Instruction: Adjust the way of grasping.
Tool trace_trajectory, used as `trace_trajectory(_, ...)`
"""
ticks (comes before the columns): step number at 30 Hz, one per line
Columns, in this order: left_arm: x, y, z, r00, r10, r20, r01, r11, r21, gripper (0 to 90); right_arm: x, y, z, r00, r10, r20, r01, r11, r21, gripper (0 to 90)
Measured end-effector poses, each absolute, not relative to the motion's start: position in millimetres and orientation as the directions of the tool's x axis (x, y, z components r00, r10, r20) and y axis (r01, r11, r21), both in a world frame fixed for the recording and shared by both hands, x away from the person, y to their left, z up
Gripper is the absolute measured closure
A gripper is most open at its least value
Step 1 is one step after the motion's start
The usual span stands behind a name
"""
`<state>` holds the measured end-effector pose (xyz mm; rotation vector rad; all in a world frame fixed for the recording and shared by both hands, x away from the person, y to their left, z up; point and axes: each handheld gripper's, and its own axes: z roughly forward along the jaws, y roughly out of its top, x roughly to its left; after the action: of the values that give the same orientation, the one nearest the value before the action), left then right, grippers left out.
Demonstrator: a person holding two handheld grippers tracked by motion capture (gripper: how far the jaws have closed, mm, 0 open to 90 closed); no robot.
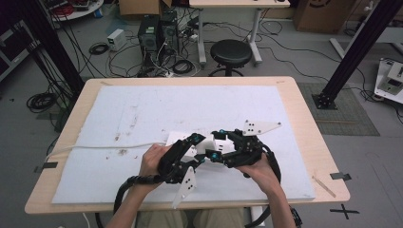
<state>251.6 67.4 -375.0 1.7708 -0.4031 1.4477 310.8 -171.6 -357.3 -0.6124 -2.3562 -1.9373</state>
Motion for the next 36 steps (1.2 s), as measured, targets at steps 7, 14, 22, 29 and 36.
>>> trace_trajectory(7, 251.5, 64.5, -374.1, 0.309, 0.249, 0.918, -0.682, -0.615, 0.397, 42.4, 312.7, -169.3, -359.6, -0.912, 0.285, 0.296, 0.342, 0.128, 0.931, 25.7)
trace_trajectory(14, 251.3, 62.1, -373.8, 0.319, 0.260, 0.911, -0.685, -0.602, 0.411, 42.4, 313.5, -166.4, -360.5, -0.912, 0.264, 0.313, 0.348, 0.100, 0.932, 30.7)
trace_trajectory(22, 251.3, 61.9, -373.3, 0.325, 0.266, 0.907, -0.684, -0.596, 0.420, 42.4, 314.0, -166.2, -363.2, -0.914, 0.250, 0.319, 0.349, 0.085, 0.933, 38.1)
trace_trajectory(29, 251.4, 61.3, -373.3, 0.327, 0.268, 0.906, -0.683, -0.596, 0.423, 42.4, 312.9, -165.8, -363.9, -0.916, 0.245, 0.318, 0.346, 0.084, 0.934, 42.7)
trace_trajectory(36, 251.5, 60.9, -372.8, 0.332, 0.273, 0.903, -0.683, -0.591, 0.430, 42.4, 312.8, -166.6, -364.8, -0.921, 0.236, 0.310, 0.334, 0.067, 0.940, 49.1)
